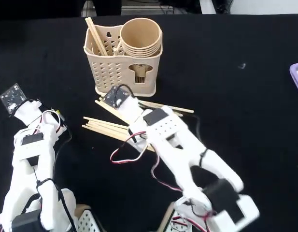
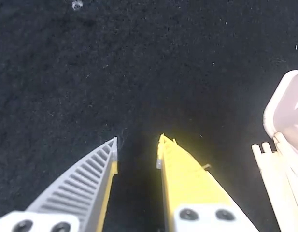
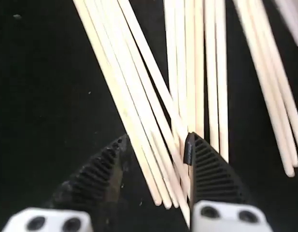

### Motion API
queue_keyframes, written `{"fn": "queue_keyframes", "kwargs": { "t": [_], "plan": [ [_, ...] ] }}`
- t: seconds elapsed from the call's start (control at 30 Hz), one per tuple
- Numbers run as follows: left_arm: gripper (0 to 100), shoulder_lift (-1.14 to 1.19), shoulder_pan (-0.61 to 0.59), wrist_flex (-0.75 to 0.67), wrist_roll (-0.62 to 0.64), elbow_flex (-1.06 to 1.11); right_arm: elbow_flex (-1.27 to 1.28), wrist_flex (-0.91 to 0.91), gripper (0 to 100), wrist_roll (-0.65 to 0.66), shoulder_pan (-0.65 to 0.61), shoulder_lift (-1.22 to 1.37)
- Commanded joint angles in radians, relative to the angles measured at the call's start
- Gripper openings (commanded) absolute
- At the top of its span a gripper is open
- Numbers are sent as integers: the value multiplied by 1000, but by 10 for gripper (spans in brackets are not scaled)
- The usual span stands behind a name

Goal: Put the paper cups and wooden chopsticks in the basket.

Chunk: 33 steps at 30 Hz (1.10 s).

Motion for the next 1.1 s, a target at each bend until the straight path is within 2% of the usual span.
{"fn": "queue_keyframes", "kwargs": {
  "t": [0.0, 0.27, 0.4, 0.73, 1.07],
  "plan": [
    [141, -18, -2, -18, 6, -8, -22, -40, 191, 52, -9, 91],
    [141, -18, -2, -20, 6, -8, -54, -40, 178, 101, -12, 220],
    [141, -18, -2, -18, 6, -8, -58, -8, 12, 101, -8, 179],
    [141, -18, -2, -17, 6, -8, -35, 213, 11, 103, -2, -116],
    [141, -18, -2, -17, 6, -8, 179, 77, 14, 264, 138, -90]
  ]
}}
